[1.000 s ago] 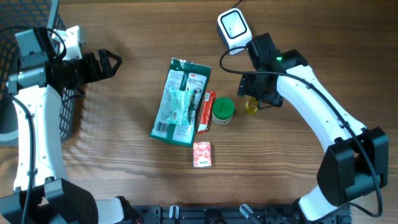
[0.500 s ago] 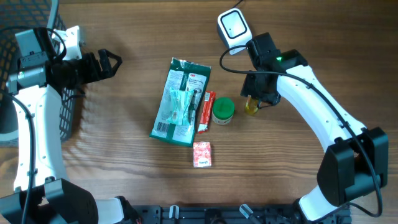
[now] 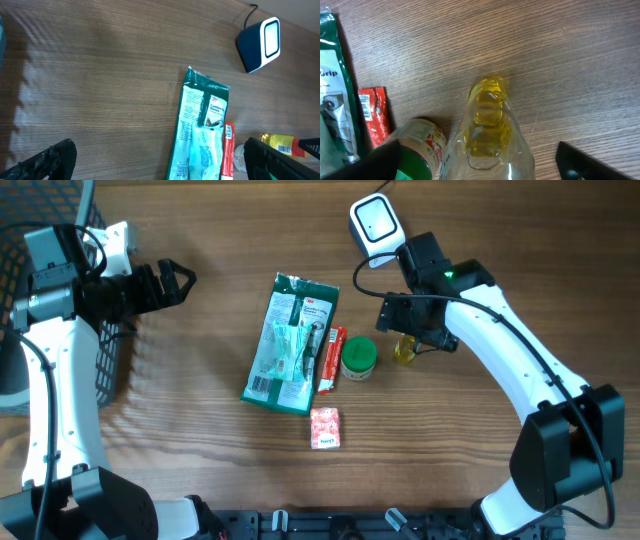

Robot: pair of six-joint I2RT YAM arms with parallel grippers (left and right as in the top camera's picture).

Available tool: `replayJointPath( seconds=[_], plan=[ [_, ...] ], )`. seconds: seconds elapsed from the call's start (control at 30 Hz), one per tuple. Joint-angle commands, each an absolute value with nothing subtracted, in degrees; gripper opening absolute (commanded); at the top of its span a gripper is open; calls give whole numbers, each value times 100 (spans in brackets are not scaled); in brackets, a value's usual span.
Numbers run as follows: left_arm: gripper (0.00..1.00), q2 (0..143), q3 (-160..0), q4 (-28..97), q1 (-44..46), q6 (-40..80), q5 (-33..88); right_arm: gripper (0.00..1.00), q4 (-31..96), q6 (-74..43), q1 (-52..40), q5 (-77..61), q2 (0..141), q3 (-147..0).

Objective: Scan the item barcode
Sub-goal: 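Close the right gripper around the soap bottle's neck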

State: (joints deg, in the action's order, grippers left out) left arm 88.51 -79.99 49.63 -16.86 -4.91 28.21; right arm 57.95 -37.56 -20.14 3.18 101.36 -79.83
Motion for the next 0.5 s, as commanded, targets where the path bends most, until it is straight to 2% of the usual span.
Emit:
replayJointPath(
  seconds=[0.0,0.47],
  plan=[
    [100,8886,-8027,4947,-1678,-578,2891,83,5787,-3750,-2023,309,10219,-7926],
    [100,8886,-8027,4947,-1678,-578,2888,82,5793,-3579,-2023,364,10219,-7926]
  ],
)
